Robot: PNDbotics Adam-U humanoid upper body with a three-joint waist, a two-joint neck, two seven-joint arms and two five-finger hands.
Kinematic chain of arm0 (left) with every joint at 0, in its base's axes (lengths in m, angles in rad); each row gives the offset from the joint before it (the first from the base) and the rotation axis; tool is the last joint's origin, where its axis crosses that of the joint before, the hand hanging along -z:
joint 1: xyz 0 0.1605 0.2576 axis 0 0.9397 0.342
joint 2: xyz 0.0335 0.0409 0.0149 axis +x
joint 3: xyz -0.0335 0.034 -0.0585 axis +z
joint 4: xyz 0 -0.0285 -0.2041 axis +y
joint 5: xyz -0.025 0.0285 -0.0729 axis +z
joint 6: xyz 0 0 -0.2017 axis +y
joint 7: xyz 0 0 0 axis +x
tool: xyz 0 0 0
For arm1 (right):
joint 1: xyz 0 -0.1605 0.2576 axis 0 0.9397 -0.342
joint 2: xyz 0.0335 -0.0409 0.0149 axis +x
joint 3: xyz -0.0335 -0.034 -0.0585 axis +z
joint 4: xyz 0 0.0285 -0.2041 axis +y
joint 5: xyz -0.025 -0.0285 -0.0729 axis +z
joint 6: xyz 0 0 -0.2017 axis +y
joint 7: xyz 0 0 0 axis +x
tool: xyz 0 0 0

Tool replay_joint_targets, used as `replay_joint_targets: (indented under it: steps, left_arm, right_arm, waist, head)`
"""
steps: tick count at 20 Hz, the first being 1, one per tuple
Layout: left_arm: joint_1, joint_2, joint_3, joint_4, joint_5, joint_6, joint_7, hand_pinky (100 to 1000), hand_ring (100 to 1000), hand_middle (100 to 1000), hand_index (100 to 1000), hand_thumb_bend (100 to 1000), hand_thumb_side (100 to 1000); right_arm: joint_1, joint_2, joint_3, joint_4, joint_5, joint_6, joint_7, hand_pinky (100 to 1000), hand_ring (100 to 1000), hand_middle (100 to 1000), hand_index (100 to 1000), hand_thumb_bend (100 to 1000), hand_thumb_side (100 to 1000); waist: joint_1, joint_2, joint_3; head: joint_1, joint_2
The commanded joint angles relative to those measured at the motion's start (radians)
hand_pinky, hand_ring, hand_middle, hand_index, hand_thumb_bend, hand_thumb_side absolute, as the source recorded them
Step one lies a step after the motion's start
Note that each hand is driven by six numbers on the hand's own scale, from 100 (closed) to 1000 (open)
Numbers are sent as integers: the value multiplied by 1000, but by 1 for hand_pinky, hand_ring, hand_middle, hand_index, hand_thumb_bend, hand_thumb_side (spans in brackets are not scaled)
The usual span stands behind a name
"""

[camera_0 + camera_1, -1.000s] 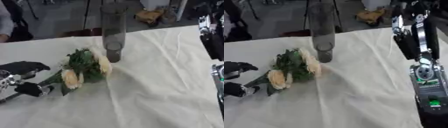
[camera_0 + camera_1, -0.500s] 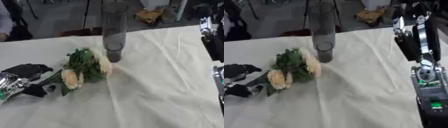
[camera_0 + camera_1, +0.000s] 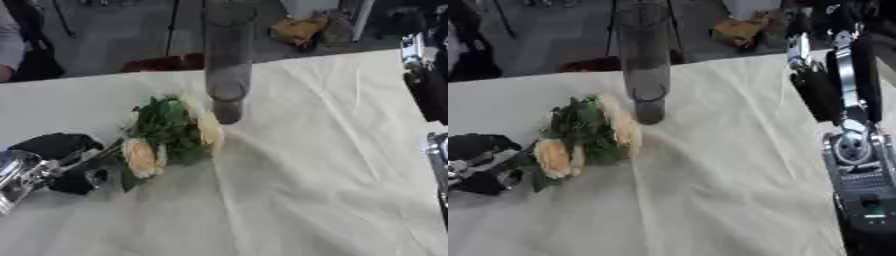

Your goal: Arrange flowers into the vase.

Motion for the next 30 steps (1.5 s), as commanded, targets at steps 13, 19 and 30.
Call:
replay_joint_targets:
  steps: [13, 19, 30]
  left_arm:
    - [-22, -10, 28, 28, 28, 10, 31, 602, 761, 807, 897, 100, 641]
    - [-24, -21, 36, 45, 22, 8, 43, 487, 634, 735, 833, 100, 630]
    - [-30, -49, 58, 97, 10, 45, 130, 224, 394, 502, 641, 100, 568]
  right_arm:
    - [-15, -16, -3, -16, -10, 4, -2, 795, 939, 790, 961, 100, 1000]
    - [-15, -15, -4, -16, -10, 5, -4, 796, 939, 788, 961, 100, 1000]
    - [-14, -14, -6, -16, -11, 10, -6, 798, 940, 786, 960, 100, 1000]
  waist:
    - [-6, -10, -10]
    - [-6, -8, -12]
    - [-8, -4, -16]
  head:
    - [12, -18]
    - [15, -20]
    - [17, -22]
